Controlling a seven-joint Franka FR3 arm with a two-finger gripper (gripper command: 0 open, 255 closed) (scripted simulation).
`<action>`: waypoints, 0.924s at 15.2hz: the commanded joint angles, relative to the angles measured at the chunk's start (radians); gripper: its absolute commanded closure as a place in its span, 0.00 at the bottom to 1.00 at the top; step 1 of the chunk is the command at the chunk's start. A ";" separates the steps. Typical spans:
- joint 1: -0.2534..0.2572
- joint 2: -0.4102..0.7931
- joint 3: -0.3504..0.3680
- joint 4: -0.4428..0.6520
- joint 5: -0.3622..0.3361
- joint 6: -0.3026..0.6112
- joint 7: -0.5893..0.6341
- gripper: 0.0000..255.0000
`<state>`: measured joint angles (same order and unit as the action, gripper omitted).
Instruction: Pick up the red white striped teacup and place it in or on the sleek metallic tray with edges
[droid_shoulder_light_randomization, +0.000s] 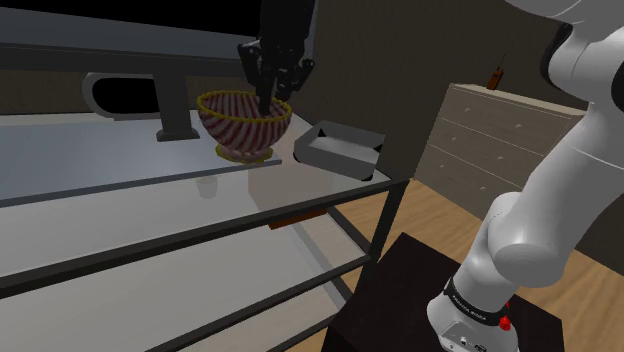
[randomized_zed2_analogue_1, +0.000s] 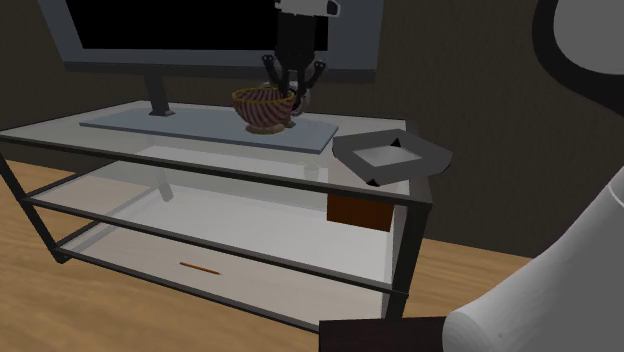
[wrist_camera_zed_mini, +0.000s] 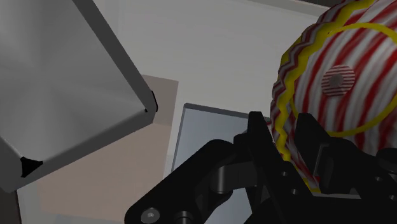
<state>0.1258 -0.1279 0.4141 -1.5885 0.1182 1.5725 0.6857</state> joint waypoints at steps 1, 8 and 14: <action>0.000 0.009 0.001 0.036 -0.004 -0.027 0.004 1.00; -0.021 -0.002 -0.028 0.102 0.003 -0.108 -0.036 1.00; -0.079 -0.112 -0.136 0.012 0.036 -0.141 -0.197 1.00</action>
<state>0.0539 -0.2249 0.2940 -1.5683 0.1500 1.4404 0.5125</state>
